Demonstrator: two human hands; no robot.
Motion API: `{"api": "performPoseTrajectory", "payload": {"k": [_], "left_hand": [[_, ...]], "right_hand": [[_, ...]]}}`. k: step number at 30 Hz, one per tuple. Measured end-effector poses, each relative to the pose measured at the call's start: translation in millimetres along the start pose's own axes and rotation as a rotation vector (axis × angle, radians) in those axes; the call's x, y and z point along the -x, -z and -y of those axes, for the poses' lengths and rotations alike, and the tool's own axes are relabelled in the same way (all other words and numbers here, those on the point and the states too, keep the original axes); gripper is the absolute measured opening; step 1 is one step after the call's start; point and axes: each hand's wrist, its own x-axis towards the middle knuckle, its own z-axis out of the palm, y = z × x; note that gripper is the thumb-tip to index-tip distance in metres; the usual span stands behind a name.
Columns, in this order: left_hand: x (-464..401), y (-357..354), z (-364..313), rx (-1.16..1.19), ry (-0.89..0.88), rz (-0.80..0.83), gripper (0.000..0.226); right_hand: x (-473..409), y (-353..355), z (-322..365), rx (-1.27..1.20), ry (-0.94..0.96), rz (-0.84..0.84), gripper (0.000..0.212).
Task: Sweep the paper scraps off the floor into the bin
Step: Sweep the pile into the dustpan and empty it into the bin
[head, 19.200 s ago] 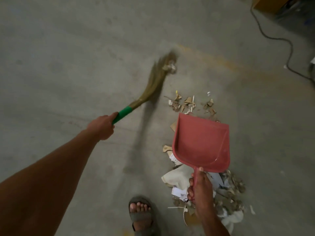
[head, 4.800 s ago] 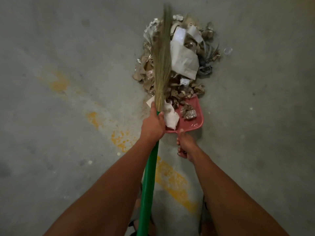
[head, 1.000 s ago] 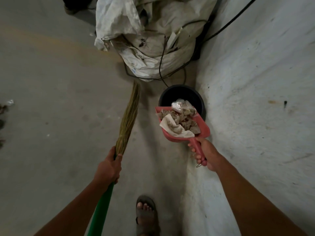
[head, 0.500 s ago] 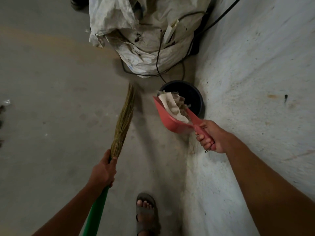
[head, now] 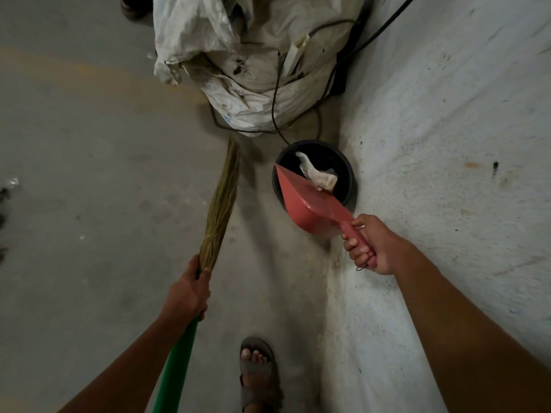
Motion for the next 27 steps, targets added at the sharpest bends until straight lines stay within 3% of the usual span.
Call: {"api": "performPoseTrajectory", "payload": {"k": [15,27], "left_hand": [[8.8,3.5,16.3,0.02,0.034,-0.022,0.056],[7.0,64.3,49.3,0.077,0.002,-0.181,0.058]], "right_hand": [[10.4,-32.5,-20.9,0.011,0.064,0.013,0.029],[2.8,-204.0,-60.2,0.611,0.31,-0.204,0.047]]}}
